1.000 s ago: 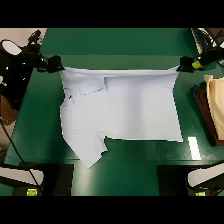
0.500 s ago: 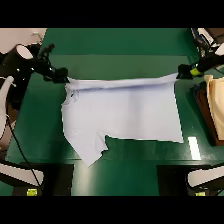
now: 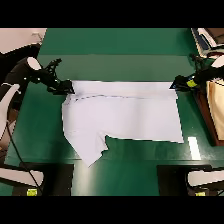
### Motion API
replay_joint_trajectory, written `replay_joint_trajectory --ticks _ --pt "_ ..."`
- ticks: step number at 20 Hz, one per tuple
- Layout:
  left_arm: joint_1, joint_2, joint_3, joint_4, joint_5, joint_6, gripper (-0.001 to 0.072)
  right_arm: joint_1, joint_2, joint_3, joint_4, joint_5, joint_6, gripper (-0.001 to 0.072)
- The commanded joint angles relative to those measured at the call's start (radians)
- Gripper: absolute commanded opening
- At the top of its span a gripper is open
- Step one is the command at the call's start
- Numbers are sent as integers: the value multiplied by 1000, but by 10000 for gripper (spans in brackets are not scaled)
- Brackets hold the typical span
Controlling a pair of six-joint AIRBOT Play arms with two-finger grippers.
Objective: Fold the shirts.
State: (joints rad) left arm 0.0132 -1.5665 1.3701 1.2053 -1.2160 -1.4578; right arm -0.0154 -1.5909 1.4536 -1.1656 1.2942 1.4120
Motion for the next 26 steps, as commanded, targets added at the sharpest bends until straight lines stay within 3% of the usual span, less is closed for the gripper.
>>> replay_joint_trajectory --ticks 1,3,10,22,26 --pt "7 170 -110 141 -68 -30 482 -48 117 -88 47 43 0 470" --pt "7 320 -282 167 -84 -63 481 -78 241 -200 48 39 0 470" --pt "7 732 -857 -17 -97 -143 482 -110 513 -420 50 -40 -25 469" --pt "7 748 -1034 -254 177 -93 481 -24 570 -423 49 -65 -34 468" --pt "7 748 -1051 -328 194 -50 474 -23 570 -423 50 -61 -33 468"
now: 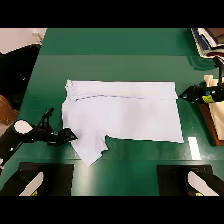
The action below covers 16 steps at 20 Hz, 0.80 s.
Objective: Fold the shirts.
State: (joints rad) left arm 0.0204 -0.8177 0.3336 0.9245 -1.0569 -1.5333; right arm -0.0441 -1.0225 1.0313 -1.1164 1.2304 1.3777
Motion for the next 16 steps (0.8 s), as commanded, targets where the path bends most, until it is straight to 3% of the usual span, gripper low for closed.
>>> replay_joint_trajectory --ticks 1,2,6,9,10,11,12,16 --pt "0 -1 -13 -48 30 24 240 5 2 0 -1 8 1 467" --pt "0 -1 -11 -48 21 32 23 5 2 0 -3 14 1 468" --pt "0 0 53 -6 -109 50 23 -30 2 -27 -64 120 2 467" --pt "0 0 150 80 -195 53 23 -167 9 -181 -153 230 1 468" --pt "0 0 177 96 -210 62 24 -229 17 -238 -171 233 1 474" --pt "0 0 197 98 -210 72 24 -297 23 -293 -167 230 0 543" --pt "0 0 214 98 -204 75 24 -354 22 -334 -163 227 0 561" --pt "0 0 227 97 -188 76 25 -425 -35 -446 -148 209 0 553"
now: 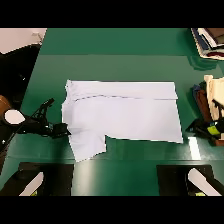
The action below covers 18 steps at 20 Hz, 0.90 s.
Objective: Fold the shirts.
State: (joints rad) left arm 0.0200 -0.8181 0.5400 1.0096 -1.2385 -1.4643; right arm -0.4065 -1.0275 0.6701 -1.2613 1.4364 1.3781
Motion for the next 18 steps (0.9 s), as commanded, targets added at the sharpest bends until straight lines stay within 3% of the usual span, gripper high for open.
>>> replay_joint_trajectory --ticks 1,3,5,8,9,10,11,15,18 --pt "0 1 21 13 -6 7 25 -56 -53 -95 23 -17 0 553" --pt "0 1 21 15 -3 7 25 -19 -90 -95 89 -53 0 548" --pt "0 1 21 27 -2 6 26 50 -116 -84 98 -69 0 452" --pt "0 1 21 51 -23 6 25 158 -137 -52 78 -69 1 441" --pt "0 1 21 73 -44 4 25 187 -129 -41 72 -68 1 351" --pt "0 1 23 94 -63 -3 24 210 -112 -27 52 -60 1 148" --pt "0 1 28 112 -88 -5 23 229 -90 -14 26 -46 0 33" --pt "0 113 35 138 -177 -52 23 251 51 40 -104 80 1 17" --pt "0 239 35 132 -323 -110 23 251 179 49 -146 201 1 17"
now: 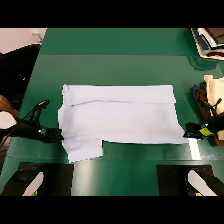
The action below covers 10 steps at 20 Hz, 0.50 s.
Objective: Fold the shirts.
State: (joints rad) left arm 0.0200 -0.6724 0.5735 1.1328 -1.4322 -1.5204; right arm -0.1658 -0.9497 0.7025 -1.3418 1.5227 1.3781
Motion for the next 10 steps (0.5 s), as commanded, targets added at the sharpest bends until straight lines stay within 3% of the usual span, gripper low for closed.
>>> replay_joint_trajectory --ticks 1,3,5,10 --pt "0 109 3 -5 -169 -62 23 10 138 17 -66 124 1 16" --pt "0 100 26 -5 -151 -61 23 11 179 24 -64 102 2 15" --pt "0 59 75 2 -37 -39 23 11 147 74 -63 72 2 15" --pt "0 -218 283 94 230 64 25 16 -138 321 35 -44 0 15"
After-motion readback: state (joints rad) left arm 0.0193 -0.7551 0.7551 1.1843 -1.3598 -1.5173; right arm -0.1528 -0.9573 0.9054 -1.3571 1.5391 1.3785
